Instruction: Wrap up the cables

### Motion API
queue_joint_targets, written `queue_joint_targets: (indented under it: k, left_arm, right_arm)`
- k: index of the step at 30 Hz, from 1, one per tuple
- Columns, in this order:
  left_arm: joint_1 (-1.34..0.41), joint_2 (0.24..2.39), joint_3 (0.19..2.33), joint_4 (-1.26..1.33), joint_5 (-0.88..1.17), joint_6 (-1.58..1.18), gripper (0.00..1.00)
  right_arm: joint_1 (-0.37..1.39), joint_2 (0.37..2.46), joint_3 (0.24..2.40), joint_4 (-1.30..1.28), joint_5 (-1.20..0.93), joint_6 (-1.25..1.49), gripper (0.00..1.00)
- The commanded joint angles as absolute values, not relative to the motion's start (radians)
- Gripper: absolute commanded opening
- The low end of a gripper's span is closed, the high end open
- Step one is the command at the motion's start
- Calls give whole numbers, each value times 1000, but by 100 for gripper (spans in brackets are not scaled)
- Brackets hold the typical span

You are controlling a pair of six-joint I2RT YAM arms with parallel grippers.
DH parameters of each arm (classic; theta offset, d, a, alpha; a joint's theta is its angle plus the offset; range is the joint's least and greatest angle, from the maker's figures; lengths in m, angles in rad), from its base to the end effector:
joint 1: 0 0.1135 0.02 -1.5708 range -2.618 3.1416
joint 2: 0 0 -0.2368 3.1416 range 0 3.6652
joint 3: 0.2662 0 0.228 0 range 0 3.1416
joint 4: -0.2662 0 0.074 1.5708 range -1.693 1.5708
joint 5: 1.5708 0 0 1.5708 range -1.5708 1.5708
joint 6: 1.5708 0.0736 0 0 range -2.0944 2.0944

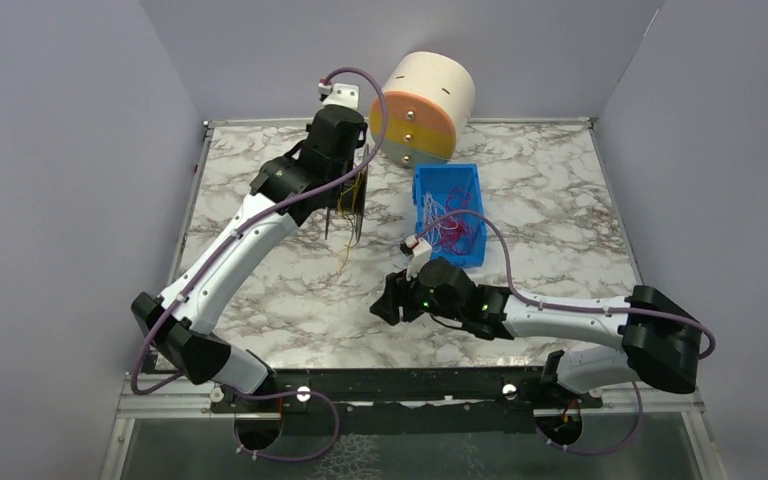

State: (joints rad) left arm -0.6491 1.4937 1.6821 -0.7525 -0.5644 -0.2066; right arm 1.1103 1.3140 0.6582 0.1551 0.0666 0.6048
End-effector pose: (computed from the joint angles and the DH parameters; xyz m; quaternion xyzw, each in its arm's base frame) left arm 0.2801 -0.1631 0.3769 0.0536 0.8503 0.0297 0.5227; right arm 0.1378 0.2667 0.1852 -0.1986 0.8367 0.3666 0.3551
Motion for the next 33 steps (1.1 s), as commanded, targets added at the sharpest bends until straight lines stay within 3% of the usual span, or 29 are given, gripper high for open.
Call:
queue_joint_targets:
  k: [1, 6, 9, 18, 33]
  left_arm:
    - [-632, 1402, 1674, -761, -474, -267, 0]
    - [-628, 1334, 1678, -776, -422, -310, 0]
    - [-627, 1303, 1681, -789, -385, -328, 0]
    - [-626, 1247, 1692, -809, -301, -352, 0]
    - [-627, 1203, 1689, -815, -163, -406, 0]
  right_arm:
    - [1105, 1368, 670, 390, 17, 575, 59]
    - [1106, 1437, 653, 571, 84, 521, 70]
    - [1106, 1476, 649, 679, 81, 457, 71]
    - [1105, 1655, 536, 1264, -123, 261, 71]
    - [1105, 1902, 581, 1676, -339, 211, 70]
